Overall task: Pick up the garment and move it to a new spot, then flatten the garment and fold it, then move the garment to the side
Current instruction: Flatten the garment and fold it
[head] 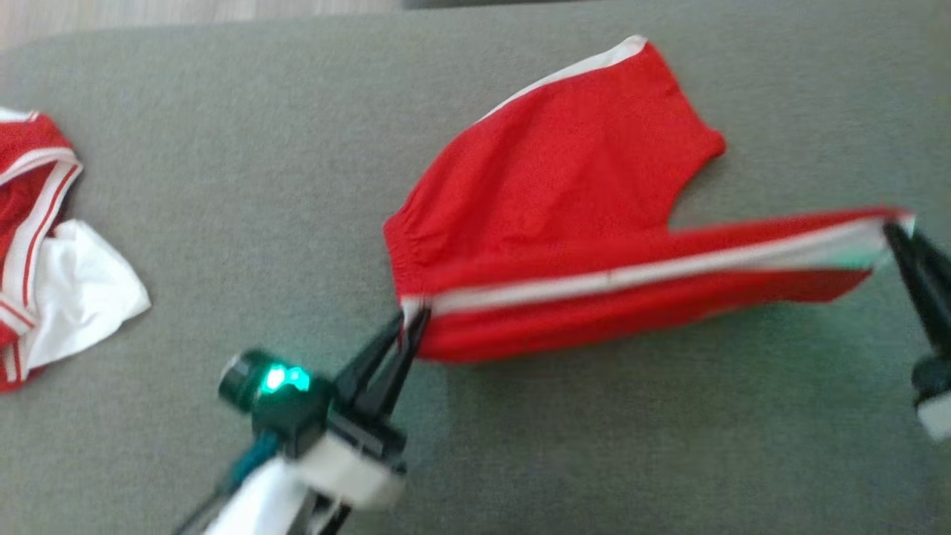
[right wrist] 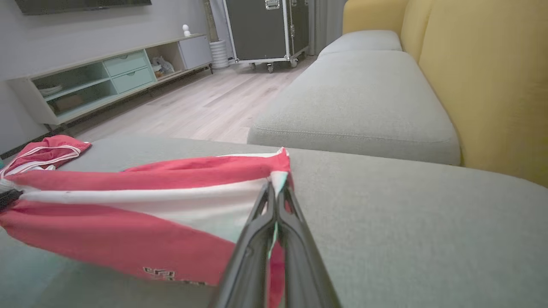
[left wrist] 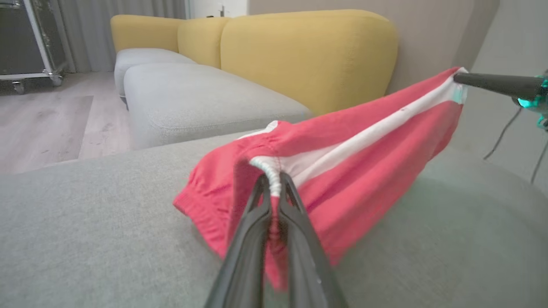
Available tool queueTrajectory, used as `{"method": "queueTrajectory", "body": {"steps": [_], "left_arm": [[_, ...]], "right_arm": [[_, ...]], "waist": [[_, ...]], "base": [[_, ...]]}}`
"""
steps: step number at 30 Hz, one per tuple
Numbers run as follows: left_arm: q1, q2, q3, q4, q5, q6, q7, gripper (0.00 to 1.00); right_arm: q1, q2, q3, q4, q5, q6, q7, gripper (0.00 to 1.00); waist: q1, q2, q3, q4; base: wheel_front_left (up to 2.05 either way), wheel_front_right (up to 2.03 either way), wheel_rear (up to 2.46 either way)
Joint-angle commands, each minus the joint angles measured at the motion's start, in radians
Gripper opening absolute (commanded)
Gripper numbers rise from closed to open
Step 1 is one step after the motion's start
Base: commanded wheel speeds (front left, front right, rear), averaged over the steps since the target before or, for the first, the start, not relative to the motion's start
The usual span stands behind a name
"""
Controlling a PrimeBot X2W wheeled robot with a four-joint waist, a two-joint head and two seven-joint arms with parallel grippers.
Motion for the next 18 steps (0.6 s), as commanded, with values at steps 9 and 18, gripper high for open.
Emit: {"method": "queueTrajectory", "body": {"steps": [9, 18], "left_arm": [[-0.324, -0.115, 0.06, 0.17, -0.098, -0.001, 0.052, 0.0], [-0.522, -0.187, 0.028, 0.355, -0.148, -0.006, 0.039, 0.0]], "right_arm": [[-0.462, -0.069, 0.164, 0.15, 0.027, -0.001, 0.168, 0.0], [-0.808, -0.098, 0.366, 0.337, 0.037, -0.001, 0.239, 0.0]], "waist": [[0.0, -0.0001, 0.143, 0.114], [0.0, -0.0001, 0.247, 0.199]], "base": [[0.0, 0.0, 0.0], [0.0, 0.0, 0.0]]}}
